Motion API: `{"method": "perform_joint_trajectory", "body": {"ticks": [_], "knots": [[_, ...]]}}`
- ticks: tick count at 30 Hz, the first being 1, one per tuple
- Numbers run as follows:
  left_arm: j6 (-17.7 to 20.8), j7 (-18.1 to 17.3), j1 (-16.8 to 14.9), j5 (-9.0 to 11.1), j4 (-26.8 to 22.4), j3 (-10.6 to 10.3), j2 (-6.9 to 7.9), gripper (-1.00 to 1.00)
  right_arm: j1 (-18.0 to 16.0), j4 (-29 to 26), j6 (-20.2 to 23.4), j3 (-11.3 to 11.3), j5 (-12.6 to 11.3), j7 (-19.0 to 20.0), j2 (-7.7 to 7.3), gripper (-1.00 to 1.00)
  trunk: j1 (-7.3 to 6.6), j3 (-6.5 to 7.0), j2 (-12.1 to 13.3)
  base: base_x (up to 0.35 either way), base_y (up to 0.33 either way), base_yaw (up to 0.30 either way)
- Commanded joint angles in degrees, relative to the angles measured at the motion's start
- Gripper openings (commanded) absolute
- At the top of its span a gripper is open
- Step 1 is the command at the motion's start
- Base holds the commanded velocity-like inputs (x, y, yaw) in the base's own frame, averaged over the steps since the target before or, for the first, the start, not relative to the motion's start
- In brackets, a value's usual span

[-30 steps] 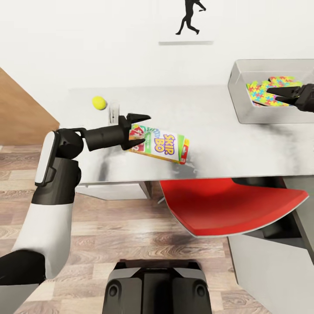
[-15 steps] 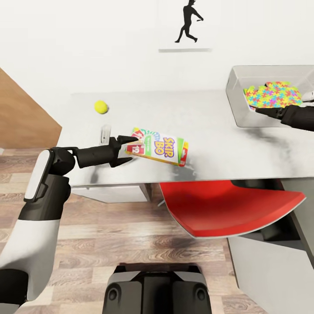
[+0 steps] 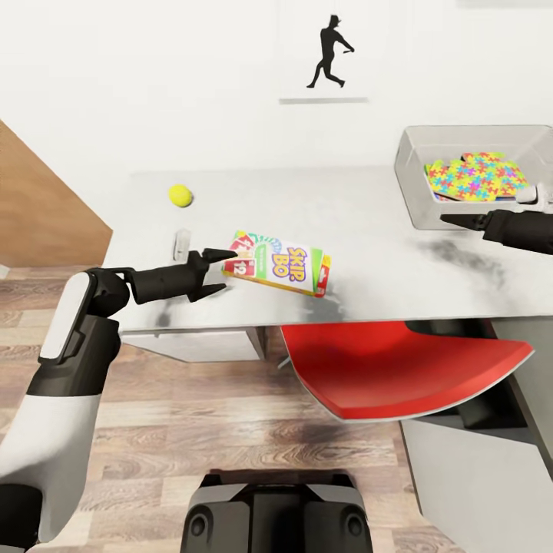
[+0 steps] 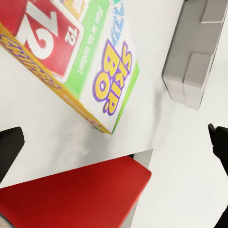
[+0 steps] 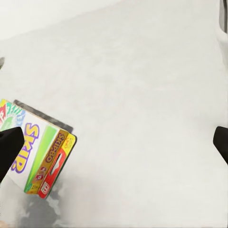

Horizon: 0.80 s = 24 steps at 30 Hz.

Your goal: Put all the toys in the child's room - the three board games (two on the bed and one on the table), the two jigsaw puzzles on the table, and the tennis ball on the table - inside the toy box on the table in the child's room.

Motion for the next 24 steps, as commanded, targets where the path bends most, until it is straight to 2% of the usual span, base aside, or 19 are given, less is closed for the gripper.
{"method": "perform_joint_trajectory", "body": {"ticks": [1, 11, 24], "knots": [[-0.1, 0.6, 0.0, 0.6, 0.0, 0.0, 0.04, 1.00, 0.0, 0.0, 0.2, -0.1, 0.5, 0.6, 0.00, 1.00, 0.04, 0.02, -0.1, 0.000, 0.000, 0.000], [0.0, -2.1, 0.9, -0.3, 0.0, 0.0, 1.42, 1.00, 1.9, -1.6, 0.2, -0.1, 0.5, 0.4, -0.14, 1.00, 0.04, 0.95, -0.1, 0.000, 0.035, 0.000], [0.0, -2.9, 1.1, -0.5, -0.1, -0.1, 1.82, 1.00, 4.0, -2.0, 0.2, 0.0, 0.6, 0.4, 0.16, 1.00, 0.04, 2.16, -0.1, 0.000, 0.190, 0.000]]}}
